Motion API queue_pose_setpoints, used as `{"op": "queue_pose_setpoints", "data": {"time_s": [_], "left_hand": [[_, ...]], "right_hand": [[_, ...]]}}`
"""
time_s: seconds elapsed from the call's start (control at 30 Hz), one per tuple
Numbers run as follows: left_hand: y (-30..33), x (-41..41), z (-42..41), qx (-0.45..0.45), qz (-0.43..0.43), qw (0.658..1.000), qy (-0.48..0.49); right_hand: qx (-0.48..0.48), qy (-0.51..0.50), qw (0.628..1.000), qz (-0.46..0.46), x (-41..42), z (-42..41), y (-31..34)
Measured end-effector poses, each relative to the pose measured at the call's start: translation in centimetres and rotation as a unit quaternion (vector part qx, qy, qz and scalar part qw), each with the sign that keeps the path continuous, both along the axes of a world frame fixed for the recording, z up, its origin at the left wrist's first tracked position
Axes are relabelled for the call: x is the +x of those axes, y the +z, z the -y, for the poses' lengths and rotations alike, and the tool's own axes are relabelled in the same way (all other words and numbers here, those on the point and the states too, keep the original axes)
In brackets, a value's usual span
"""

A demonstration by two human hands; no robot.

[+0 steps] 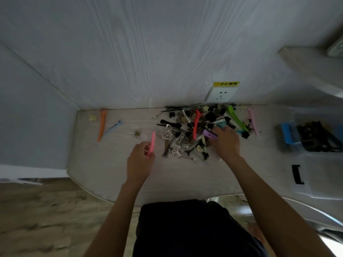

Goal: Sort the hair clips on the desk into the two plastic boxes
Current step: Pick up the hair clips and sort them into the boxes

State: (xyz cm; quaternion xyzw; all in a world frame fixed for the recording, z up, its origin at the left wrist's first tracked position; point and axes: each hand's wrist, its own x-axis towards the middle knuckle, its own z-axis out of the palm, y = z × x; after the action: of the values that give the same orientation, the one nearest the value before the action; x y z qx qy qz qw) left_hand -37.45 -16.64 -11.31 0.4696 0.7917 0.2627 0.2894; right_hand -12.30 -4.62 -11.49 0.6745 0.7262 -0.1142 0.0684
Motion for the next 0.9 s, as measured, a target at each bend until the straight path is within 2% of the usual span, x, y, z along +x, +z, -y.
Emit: {"op": "queue_pose_setpoints", "data": {"time_s": [0.13,0.23,0.37,0.47,0.53,0.63,0.73,0.8,0.9], "left_hand": [[0.8,2.1,-1.8,0.048,0.02,0.993,-0.103],[0.9,4.2,-4.5,0.043,0.004,0.986,-0.159],[1.3,7.3,-8.4,0.034,0.007,0.986,-0.161],[1.7,8.8,-11.0,0.026,0.048,0.989,-0.136],[1.4,9.5,-12.5,0.007,0.046,0.989,-0.14],[0.7,10.1,-13.9,-0.025,-0.088,0.977,-0.192],[0.7,10.5,-14.5,-0.046,-0.182,0.959,-0.213],[0.8,10.3,-14.7,-0.054,-0.188,0.959,-0.206],[1.2,9.8,-14.3,-0.036,-0.105,0.975,-0.194]], "right_hand": [[0.017,0.022,1.0,-0.008,0.3,-0.4,0.5],[0.061,0.006,0.995,-0.074,1.0,-0.3,1.4],[0.103,-0.044,0.977,-0.181,2.5,0.0,2.2],[0.064,-0.077,0.964,-0.245,3.4,1.1,2.5],[0.016,-0.065,0.972,-0.227,3.7,1.9,2.0],[-0.052,-0.016,0.983,-0.177,3.3,2.7,0.9],[-0.039,-0.002,0.994,-0.103,2.5,2.2,0.8],[-0.022,0.015,0.998,-0.056,2.6,1.7,0.9],[-0.049,-0.008,0.996,-0.079,3.4,1.2,1.2]]}}
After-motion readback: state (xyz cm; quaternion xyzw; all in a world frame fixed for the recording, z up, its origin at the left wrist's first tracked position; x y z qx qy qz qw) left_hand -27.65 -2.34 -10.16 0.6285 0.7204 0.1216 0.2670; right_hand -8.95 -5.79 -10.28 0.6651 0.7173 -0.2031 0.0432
